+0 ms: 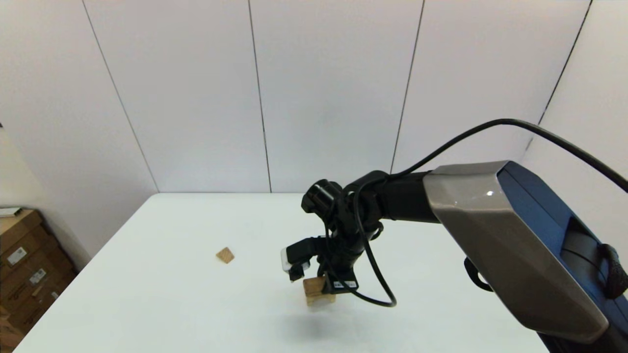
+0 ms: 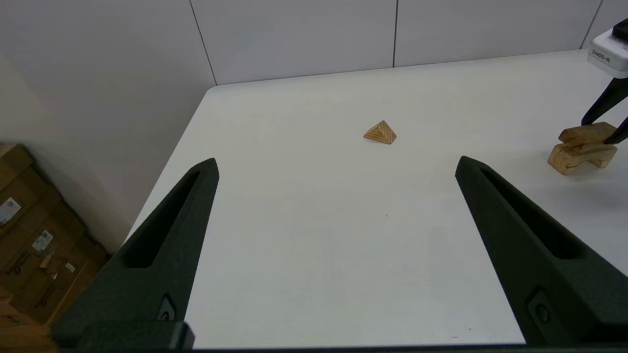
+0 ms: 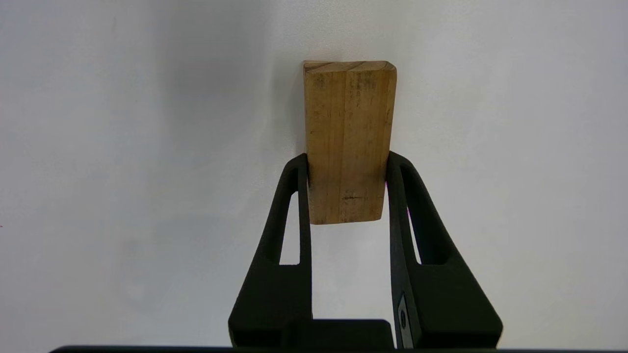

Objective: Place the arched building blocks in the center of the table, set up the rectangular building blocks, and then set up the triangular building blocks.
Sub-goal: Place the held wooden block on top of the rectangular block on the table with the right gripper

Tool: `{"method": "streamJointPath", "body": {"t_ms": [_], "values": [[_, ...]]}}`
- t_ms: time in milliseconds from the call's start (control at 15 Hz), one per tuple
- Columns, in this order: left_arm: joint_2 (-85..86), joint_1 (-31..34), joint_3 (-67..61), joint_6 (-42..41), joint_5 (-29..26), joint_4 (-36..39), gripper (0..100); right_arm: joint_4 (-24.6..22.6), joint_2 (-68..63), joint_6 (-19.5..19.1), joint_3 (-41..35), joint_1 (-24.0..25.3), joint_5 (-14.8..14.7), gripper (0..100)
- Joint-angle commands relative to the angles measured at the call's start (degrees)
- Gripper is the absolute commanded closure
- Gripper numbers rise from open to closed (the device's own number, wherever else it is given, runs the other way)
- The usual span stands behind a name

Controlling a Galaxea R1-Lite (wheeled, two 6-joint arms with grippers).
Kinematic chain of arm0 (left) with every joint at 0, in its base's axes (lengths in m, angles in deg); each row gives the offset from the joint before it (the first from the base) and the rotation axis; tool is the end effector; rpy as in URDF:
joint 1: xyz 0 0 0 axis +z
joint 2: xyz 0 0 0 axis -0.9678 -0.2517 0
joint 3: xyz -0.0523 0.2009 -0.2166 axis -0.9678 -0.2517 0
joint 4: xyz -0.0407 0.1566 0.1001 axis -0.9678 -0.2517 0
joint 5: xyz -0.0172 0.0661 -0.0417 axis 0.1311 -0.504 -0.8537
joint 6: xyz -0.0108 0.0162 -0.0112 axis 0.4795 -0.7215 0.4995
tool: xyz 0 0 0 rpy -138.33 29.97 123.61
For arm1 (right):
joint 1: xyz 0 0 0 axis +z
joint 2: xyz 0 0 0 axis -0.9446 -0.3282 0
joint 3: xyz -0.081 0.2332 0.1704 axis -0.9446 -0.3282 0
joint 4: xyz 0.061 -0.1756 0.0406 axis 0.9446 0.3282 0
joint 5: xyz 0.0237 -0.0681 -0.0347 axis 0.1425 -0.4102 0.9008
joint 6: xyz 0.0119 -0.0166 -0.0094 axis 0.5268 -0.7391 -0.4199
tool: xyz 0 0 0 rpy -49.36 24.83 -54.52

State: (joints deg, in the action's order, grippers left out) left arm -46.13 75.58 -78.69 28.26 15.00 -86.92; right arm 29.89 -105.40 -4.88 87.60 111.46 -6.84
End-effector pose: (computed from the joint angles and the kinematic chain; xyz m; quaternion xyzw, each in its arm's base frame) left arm -0.0230 -0.0007 0.0746 0.0317 0.0028 -0.0110 0.9994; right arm 0.3383 0.2944 0.0766 -0.5170 0.3258 0.5759 0.5431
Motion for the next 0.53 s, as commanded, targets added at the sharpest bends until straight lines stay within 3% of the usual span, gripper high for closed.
{"method": "streamJointPath", "body": {"t_ms": [67,533], "values": [[-0.1,0.0,0.0,-0.1,0.0,0.0,0,0.3,-0.4,-0.4,0.0,0.0,0.1,100],[-0.1,0.0,0.0,-0.1,0.0,0.0,0,0.3,-0.8,-0.4,0.0,0.0,0.0,100]]}}
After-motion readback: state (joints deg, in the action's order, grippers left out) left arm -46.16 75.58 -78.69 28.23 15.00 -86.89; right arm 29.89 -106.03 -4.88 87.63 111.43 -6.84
